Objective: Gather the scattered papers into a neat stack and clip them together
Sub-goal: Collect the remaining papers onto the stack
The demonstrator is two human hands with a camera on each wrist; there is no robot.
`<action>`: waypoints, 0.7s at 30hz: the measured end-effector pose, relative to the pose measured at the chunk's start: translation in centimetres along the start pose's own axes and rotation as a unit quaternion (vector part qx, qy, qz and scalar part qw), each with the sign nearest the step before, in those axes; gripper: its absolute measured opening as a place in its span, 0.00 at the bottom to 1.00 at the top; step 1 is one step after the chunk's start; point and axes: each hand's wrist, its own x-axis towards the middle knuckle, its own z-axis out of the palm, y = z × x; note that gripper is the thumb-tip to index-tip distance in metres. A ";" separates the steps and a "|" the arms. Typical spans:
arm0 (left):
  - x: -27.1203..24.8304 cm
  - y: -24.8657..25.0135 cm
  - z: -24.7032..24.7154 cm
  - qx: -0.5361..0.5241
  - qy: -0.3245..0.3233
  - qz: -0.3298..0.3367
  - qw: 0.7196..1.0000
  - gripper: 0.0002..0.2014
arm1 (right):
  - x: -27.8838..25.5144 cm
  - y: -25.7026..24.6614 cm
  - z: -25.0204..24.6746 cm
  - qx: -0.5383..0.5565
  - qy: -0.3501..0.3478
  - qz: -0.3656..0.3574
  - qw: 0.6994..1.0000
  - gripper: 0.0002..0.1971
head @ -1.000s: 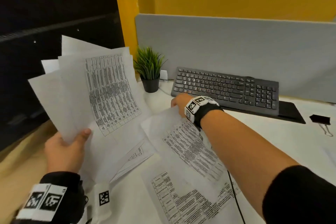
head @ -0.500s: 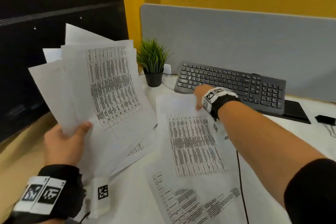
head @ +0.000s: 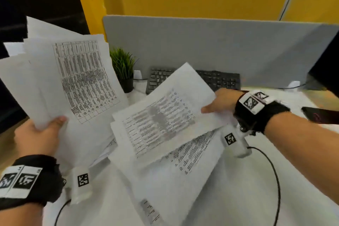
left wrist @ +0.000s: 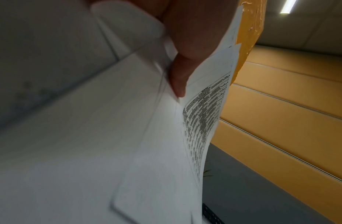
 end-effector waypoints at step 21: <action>-7.5 8.0 2.0 0.090 -0.026 0.138 0.986 0.19 | 0.7 1.8 5.7 -0.045 0.006 -0.013 0.999 0.30</action>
